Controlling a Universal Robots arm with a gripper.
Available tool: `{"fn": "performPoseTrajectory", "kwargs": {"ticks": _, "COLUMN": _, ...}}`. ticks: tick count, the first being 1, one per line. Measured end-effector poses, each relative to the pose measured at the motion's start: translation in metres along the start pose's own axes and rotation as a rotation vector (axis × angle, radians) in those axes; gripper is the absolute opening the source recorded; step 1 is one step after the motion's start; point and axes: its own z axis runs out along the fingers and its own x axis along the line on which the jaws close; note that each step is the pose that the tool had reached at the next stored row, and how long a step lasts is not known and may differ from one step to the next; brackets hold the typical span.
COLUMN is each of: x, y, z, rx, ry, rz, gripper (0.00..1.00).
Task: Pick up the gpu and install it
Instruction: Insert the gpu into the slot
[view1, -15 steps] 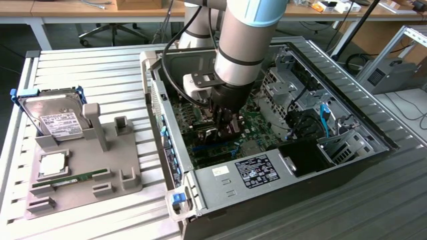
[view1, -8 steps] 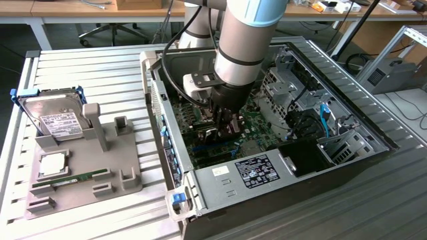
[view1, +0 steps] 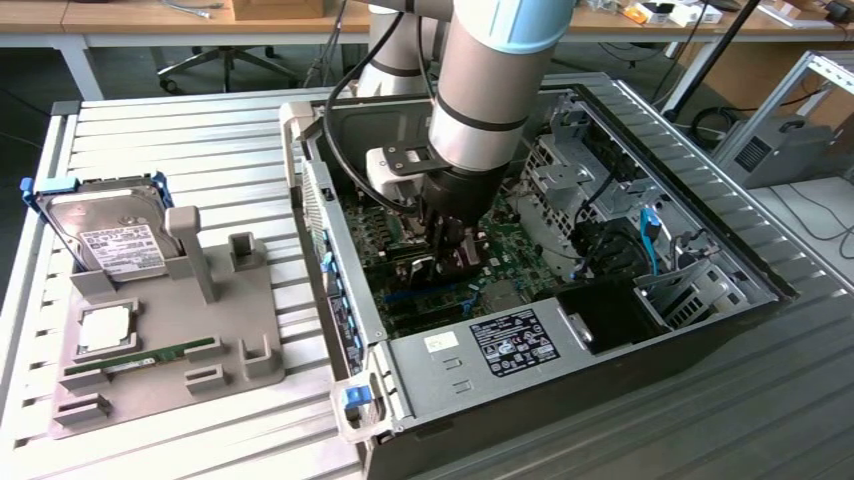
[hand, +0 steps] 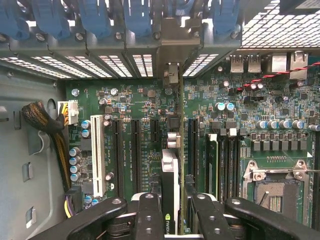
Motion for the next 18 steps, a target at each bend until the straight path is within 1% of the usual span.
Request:
{"fn": "performPoseTrajectory", "kwargs": {"ticks": 8, "x": 0.0000, "y": 0.0000, "z": 0.0000, "rx": 0.0000, "ry": 0.0000, "rz": 0.000, "gripper": 0.28}}
{"fn": "performPoseTrajectory", "kwargs": {"ticks": 9, "x": 0.0000, "y": 0.0000, "z": 0.0000, "rx": 0.0000, "ry": -0.0013, "rz": 0.000, "gripper": 0.28}}
{"fn": "performPoseTrajectory", "kwargs": {"ticks": 10, "x": 0.0000, "y": 0.0000, "z": -0.0003, "rx": 0.0001, "ry": -0.0058, "rz": 0.000, "gripper": 0.28}}
{"fn": "performPoseTrajectory", "kwargs": {"ticks": 11, "x": 0.0000, "y": 0.0000, "z": -0.0007, "rx": 0.0001, "ry": -0.0070, "rz": 0.000, "gripper": 0.28}}
{"fn": "performPoseTrajectory", "kwargs": {"ticks": 18, "x": 0.0000, "y": 0.0000, "z": 0.0022, "rx": -0.0001, "ry": -0.0068, "rz": 0.001, "gripper": 0.28}}
